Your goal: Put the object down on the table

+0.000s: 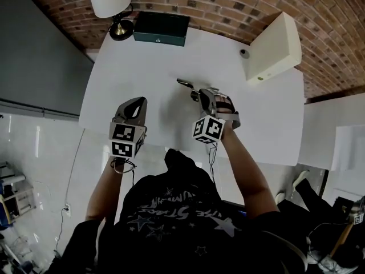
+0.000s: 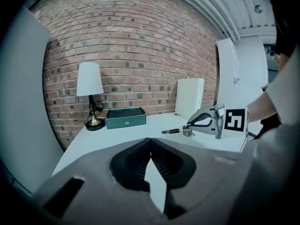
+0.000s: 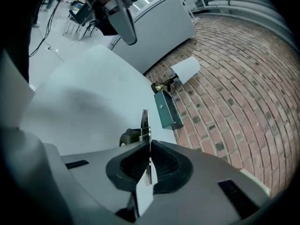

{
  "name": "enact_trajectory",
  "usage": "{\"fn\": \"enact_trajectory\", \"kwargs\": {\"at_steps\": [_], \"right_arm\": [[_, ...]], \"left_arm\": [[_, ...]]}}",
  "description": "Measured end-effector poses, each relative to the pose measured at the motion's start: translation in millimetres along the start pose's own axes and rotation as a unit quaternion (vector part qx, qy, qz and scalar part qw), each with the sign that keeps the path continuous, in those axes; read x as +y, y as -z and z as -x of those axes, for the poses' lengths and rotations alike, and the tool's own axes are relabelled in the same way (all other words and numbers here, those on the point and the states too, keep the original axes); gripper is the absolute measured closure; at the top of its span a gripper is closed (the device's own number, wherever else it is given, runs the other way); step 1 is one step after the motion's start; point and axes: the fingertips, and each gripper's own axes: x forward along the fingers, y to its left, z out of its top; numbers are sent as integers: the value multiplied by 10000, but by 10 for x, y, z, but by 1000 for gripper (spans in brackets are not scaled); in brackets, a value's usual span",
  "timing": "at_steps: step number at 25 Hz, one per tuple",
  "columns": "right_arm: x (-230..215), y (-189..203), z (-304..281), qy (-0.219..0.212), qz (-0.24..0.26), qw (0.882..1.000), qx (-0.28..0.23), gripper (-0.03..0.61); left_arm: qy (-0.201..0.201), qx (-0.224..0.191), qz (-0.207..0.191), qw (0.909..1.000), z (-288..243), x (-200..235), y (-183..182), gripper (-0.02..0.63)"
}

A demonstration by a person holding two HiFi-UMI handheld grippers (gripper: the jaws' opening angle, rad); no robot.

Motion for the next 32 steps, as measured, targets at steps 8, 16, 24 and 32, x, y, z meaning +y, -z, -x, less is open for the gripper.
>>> {"fn": "enact_trajectory", "kwargs": {"at_steps": [8, 16, 24, 32], "right_arm": [[112, 45, -373, -273, 443, 9983, 242, 568], [223, 54, -554, -388, 472, 9972, 424, 566], [325, 64, -650, -395, 579, 9967, 403, 566], [349, 52, -689, -271, 519, 9971, 486, 563]], "left_arm": [[-75, 144, 126, 9998, -228, 47, 30, 594], [-80, 228, 202, 9995, -278, 76, 108, 594], [-74, 233, 199, 9995, -285, 72, 131, 594], [-68, 237, 221, 9995, -262, 92, 147, 594]]}}
